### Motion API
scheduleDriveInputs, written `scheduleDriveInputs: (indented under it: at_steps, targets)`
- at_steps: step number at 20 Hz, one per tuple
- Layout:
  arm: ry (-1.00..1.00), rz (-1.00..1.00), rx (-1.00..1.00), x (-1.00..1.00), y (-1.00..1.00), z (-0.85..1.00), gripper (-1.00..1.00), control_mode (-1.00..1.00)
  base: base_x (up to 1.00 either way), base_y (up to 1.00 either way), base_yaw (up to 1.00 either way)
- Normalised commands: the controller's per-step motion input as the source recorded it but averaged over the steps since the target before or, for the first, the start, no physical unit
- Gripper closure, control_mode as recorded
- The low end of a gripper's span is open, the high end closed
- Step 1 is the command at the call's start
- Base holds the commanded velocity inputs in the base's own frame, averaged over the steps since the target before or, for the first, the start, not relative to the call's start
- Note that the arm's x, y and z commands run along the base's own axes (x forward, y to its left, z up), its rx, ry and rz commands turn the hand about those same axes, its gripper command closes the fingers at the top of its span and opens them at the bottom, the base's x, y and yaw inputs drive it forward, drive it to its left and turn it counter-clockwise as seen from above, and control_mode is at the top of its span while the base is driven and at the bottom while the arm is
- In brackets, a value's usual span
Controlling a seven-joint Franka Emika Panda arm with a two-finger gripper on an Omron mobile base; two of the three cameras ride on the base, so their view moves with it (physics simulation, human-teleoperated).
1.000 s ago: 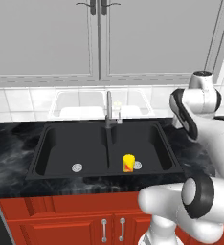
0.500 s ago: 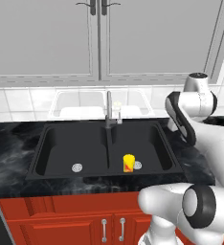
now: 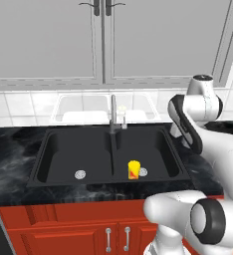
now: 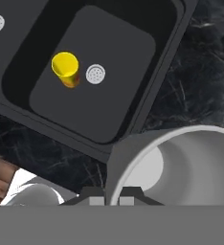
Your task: Place the glass cup in the left basin and the cup in the right basin of the sink.
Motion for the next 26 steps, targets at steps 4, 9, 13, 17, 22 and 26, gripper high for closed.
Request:
scheduleDriveInputs:
  at_steps: [4, 9, 13, 17, 22, 26]
  targets:
    - [-0.05, 0.11, 0.03, -0.06, 0.25, 0.11, 1.00, -1.00, 0.00, 0.00, 0.00]
    - [-0.07, 0.11, 0.01, -0.07, 0.28, 0.09, 1.00, -1.00, 0.00, 0.00, 0.00]
    - [-0.11, 0.09, 0.00, -0.07, 0.35, 0.06, 1.00, -1.00, 0.00, 0.00, 0.00]
    - [-0.12, 0.08, 0.00, -0.10, 0.34, 0.03, 1.00, -1.00, 0.00, 0.00, 0.00]
    - [-0.09, 0.05, 0.00, -0.12, 0.35, 0.00, 1.00, -1.00, 0.00, 0.00, 0.00]
    - [-0.04, 0.01, 0.00, -0.04, 0.43, 0.00, 1.00, -1.00, 0.00, 0.00, 0.00]
